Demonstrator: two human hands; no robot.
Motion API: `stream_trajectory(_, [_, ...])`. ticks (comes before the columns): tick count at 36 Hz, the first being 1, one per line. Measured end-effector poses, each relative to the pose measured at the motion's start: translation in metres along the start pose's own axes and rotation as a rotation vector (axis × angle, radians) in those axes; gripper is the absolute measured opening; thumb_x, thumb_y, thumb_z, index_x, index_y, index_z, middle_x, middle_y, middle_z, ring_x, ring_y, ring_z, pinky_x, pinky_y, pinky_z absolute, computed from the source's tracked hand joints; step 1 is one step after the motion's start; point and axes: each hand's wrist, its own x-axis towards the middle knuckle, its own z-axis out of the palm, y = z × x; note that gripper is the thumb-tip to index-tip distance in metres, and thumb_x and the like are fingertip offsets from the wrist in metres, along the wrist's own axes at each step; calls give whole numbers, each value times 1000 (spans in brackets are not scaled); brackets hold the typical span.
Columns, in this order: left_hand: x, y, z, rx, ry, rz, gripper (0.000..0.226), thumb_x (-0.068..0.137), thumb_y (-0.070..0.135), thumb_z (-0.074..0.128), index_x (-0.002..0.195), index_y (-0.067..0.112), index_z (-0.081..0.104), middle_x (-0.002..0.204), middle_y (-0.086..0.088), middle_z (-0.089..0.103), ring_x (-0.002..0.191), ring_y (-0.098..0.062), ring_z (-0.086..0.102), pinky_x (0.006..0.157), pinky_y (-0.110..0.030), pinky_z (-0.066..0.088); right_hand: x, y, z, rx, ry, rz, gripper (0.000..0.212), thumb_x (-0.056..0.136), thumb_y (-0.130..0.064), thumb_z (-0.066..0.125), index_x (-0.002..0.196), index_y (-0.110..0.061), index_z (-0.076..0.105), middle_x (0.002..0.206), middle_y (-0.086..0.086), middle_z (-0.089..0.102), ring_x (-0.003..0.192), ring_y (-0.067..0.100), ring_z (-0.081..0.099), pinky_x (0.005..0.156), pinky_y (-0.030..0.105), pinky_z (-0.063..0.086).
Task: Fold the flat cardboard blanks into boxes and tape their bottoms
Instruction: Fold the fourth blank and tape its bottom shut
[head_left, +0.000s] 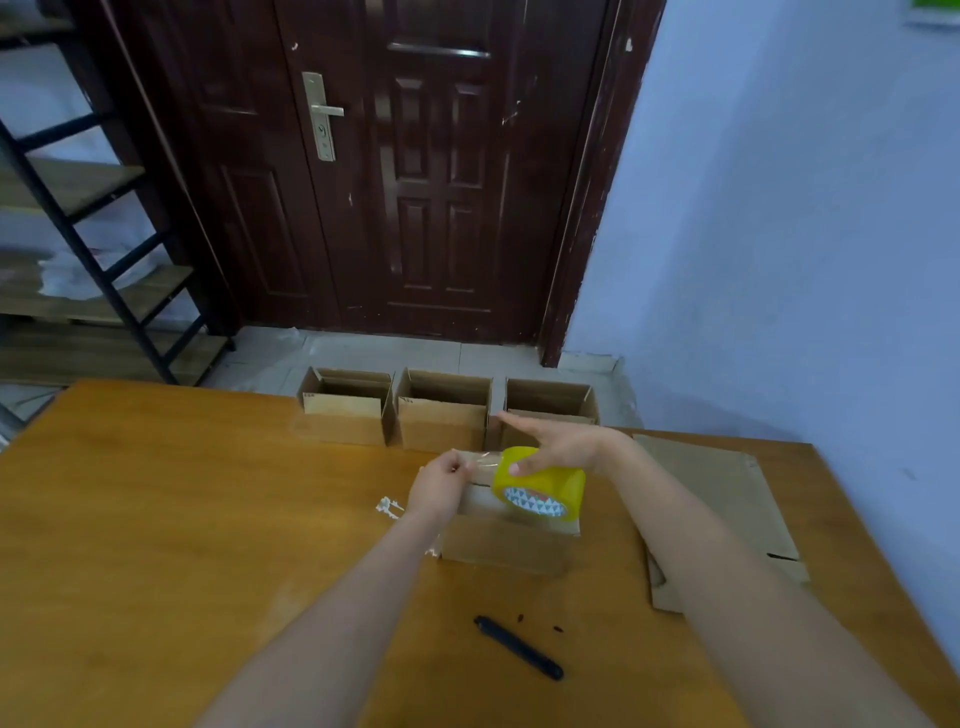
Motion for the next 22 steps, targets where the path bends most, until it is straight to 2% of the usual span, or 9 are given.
stream_trajectory(2, [1,0,-1,-33,-18,-19,19,98,21,47,81,17,55,85,-5,59,76,-16,54,64,-28,42,-4,4,-7,-46,-9,0,82,83,-38,69,149,-35,20,156,-4,22,141,22,27,114,37,29])
stream_trajectory(5, [5,4,-2,-127,-24,-79,17,97,19,47,94,10,61,94,-8,61,82,-19,55,65,-28,43,-11,5,-17,-47,-12,1,73,80,-35,70,144,-30,34,147,-1,36,132,22,40,108,37,38])
stream_trajectory(8, [7,6,-4,-199,13,-136,17,98,18,43,104,12,58,102,-8,58,92,-22,53,81,-34,45,-13,6,-21,53,4,-38,62,78,-27,70,134,-19,46,133,5,50,119,24,52,100,37,47])
stream_trajectory(9, [9,5,-4,-188,21,-132,19,98,18,41,105,10,58,102,-11,58,91,-22,52,82,-37,44,-13,5,-20,72,36,-47,57,75,-28,71,127,-20,50,128,6,53,116,24,55,98,38,48])
stream_trajectory(12, [7,1,-3,-80,37,-58,22,98,18,38,88,11,56,88,-8,57,80,-20,52,72,-33,43,-8,5,-17,95,127,-85,45,68,-36,73,109,-28,57,118,3,60,109,22,59,94,39,51])
stream_trajectory(14, [4,-5,0,90,49,31,22,100,23,37,92,12,55,88,-6,59,80,-20,54,65,-30,42,-6,5,-18,44,157,-98,37,73,-36,75,106,-29,61,113,1,62,105,20,61,92,37,52])
stream_trajectory(16, [1,-11,7,248,49,99,24,101,29,34,101,12,52,89,-6,59,82,-22,56,66,-35,45,-10,1,-21,-60,154,-96,35,80,-33,73,112,-25,61,110,-2,62,103,17,59,89,32,51])
stream_trajectory(19, [-4,-13,17,296,59,132,25,102,31,30,107,17,49,89,-3,60,82,-18,58,76,-42,50,-13,-4,-26,-281,150,-66,46,81,-41,70,121,-22,60,113,-4,59,106,17,56,91,33,49])
stream_trajectory(22, [-5,-11,18,297,69,138,28,102,32,30,113,17,51,91,-1,60,81,-14,59,78,-39,53,-16,-2,-31,-483,165,41,53,80,-50,67,122,-19,60,113,-2,61,100,18,55,85,33,48])
